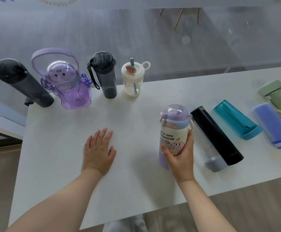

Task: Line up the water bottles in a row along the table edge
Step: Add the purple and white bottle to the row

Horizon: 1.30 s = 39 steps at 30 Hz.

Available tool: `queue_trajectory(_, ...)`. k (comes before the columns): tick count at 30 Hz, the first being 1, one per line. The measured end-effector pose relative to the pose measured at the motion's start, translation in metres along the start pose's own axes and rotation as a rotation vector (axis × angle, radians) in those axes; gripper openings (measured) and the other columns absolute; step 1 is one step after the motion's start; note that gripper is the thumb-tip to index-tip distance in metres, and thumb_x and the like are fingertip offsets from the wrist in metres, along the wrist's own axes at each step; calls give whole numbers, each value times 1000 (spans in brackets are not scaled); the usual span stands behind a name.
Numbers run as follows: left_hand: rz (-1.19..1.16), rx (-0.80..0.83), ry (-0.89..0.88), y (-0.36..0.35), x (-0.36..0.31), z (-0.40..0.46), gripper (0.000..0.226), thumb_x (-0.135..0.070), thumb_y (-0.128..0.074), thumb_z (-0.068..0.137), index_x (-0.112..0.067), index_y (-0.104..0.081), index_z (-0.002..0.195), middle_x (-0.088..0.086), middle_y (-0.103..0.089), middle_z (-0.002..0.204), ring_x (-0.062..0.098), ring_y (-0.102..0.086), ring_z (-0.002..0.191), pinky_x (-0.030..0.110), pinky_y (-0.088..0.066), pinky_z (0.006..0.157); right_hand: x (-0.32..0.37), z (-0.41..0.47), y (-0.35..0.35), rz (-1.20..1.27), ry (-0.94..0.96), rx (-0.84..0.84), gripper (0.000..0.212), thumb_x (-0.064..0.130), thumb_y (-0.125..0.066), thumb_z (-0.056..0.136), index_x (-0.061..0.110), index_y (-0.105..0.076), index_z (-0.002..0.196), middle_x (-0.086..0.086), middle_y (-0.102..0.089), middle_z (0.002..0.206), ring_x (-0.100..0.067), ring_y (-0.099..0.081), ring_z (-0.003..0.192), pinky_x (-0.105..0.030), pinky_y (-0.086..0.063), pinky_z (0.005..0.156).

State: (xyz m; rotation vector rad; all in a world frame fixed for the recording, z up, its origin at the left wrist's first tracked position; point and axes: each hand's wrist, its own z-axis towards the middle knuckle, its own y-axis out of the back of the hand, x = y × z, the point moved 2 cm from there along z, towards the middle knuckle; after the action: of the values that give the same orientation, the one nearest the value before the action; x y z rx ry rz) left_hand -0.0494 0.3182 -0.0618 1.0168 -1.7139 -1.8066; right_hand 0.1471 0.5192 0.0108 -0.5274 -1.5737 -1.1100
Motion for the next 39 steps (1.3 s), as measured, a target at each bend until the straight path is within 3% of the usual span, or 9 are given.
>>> queue_trajectory(3, 3, -7, -1, 0, 0, -1, 61, -38, -33, 83, -24, -39, 142, 1, -38, 151, 21, -31, 139, 41, -14, 115, 2, -10, -2, -40, 34, -58, 96, 56, -76, 67, 27, -30, 146, 12, -45, 137, -15, -44, 126, -33, -39, 105)
queue_trajectory(6, 1, -11, 2, 0, 0, -1, 61, -38, -33, 83, -24, -40, 142, 1, -38, 151, 21, -30, 139, 41, -13, 115, -3, -21, -2, 46, 7, -96, 100, 53, -81, 62, 38, -29, 146, 15, -44, 139, -16, -45, 130, -39, -43, 105)
queue_trajectory(8, -1, -12, 2, 0, -1, -2, 61, -38, -33, 83, -24, -40, 142, 2, -38, 151, 21, -31, 139, 41, -14, 114, -5, -28, 2, 99, -6, -61, 101, 46, -84, 60, 51, -26, 143, 17, -45, 141, -12, -48, 130, -34, -45, 103)
queue_trajectory(12, -13, -14, -6, 2, -2, -1, 62, -38, -33, 83, -22, -41, 142, 4, -39, 150, 23, -32, 138, 42, -15, 114, -14, -43, 6, 86, -31, 8, 100, 38, -84, 57, 26, -30, 141, -1, -51, 134, -9, -54, 120, -21, -48, 95)
queue_trajectory(14, -12, -8, -2, 3, -2, 0, 62, -38, -33, 83, -22, -41, 142, 4, -39, 150, 23, -32, 139, 42, -15, 114, -17, -50, 9, 36, -57, 19, 98, 41, -83, 56, 27, -28, 137, -4, -52, 130, -8, -56, 115, -15, -47, 92)
queue_trajectory(19, -6, -12, -6, 3, -3, -1, 62, -38, -31, 83, -22, -41, 142, 5, -39, 150, 24, -32, 138, 43, -15, 114, -42, -47, 17, -140, -163, 99, 104, 71, -75, 58, 2, -50, 131, -7, -63, 121, -16, -62, 112, -33, -49, 93)
queue_trajectory(26, 27, 34, -13, 0, -3, 0, 61, -41, -31, 87, -17, -38, 143, 11, -37, 150, 30, -30, 138, 44, -10, 113, -38, -32, 10, 15, -163, 99, 98, 41, -88, 59, 4, -43, 137, -4, -63, 124, -17, -62, 113, -34, -51, 95)
queue_trajectory(32, 0, 28, -62, -1, -8, 13, 62, -43, -35, 85, -15, -40, 141, 11, -39, 147, 32, -28, 140, 49, -12, 116, -21, 6, -4, 106, -111, 102, 91, 19, -87, 64, 11, -36, 138, 1, -61, 123, 0, -62, 108, -11, -46, 84)
queue_trajectory(39, -12, 26, -56, 4, -6, 14, 63, -39, -37, 82, -19, -40, 141, 6, -40, 149, 27, -30, 139, 46, -12, 116, -7, 61, -36, 126, -93, 68, 112, 30, -87, 63, 14, -18, 150, -6, -51, 141, -17, -56, 125, -34, -50, 101)
